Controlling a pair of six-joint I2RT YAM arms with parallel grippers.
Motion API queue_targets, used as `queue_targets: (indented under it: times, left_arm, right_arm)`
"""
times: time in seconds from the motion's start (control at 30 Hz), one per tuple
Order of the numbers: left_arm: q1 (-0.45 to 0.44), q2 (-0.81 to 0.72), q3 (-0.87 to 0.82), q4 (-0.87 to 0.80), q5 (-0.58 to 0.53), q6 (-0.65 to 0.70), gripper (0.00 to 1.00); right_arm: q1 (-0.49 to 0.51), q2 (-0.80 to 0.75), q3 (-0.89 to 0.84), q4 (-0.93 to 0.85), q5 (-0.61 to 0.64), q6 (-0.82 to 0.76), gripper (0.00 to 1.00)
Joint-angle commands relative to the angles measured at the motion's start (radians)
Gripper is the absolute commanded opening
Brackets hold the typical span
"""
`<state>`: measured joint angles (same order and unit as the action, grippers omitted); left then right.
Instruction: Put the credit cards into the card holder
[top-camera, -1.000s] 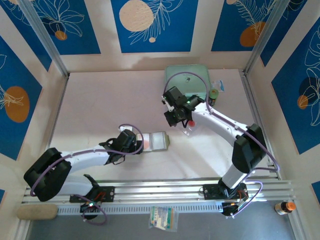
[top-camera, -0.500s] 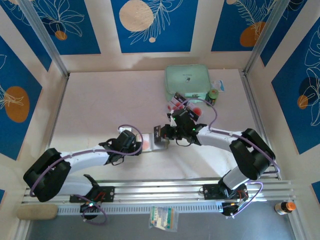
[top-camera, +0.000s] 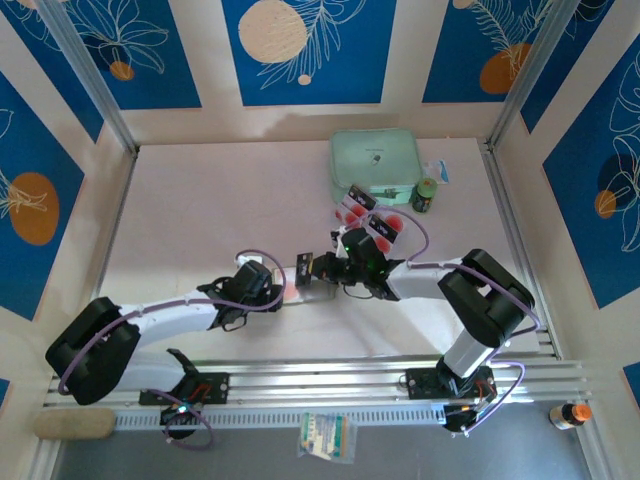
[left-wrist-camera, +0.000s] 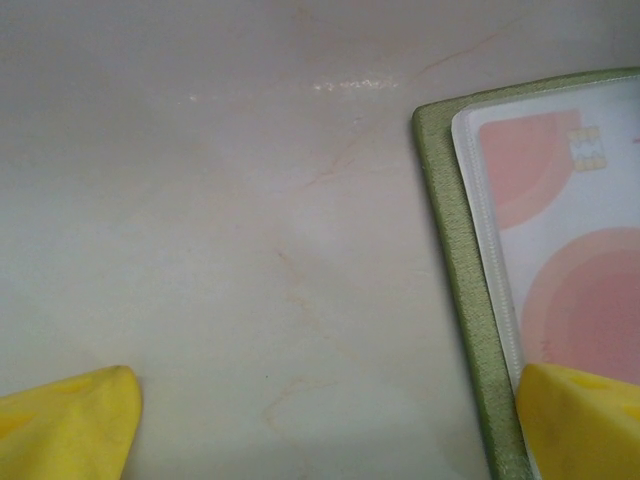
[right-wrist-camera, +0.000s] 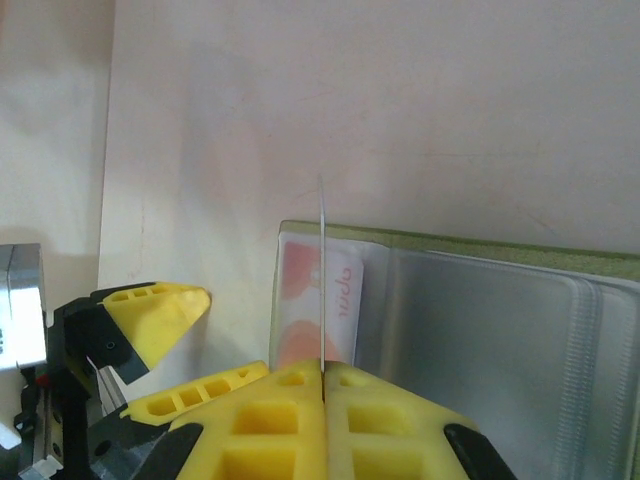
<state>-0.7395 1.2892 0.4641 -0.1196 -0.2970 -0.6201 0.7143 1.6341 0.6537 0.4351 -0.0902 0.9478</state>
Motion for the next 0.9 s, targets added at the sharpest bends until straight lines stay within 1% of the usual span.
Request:
queue_targets:
  times: [0.0, 0.3, 0.87]
  left_arm:
    - [0.012, -0.017, 0.019, -0.034, -0.019, 0.0, 0.96]
    - [0.011, -0.017, 0.02, -0.036, -0.021, 0.0, 0.96]
    - [0.011, -0.019, 0.02, -0.035, -0.022, -0.003, 0.96]
  right_arm:
    - [0.001, 0.009, -0.029, 0.049, 0.0, 0.019, 0.0]
    - [-0.011, 0.014, -0.072, 0.075, -0.008, 0.02, 0.0]
    - [-0.013, 0.087, -0.04, 0.09, -0.085, 0.02, 0.0]
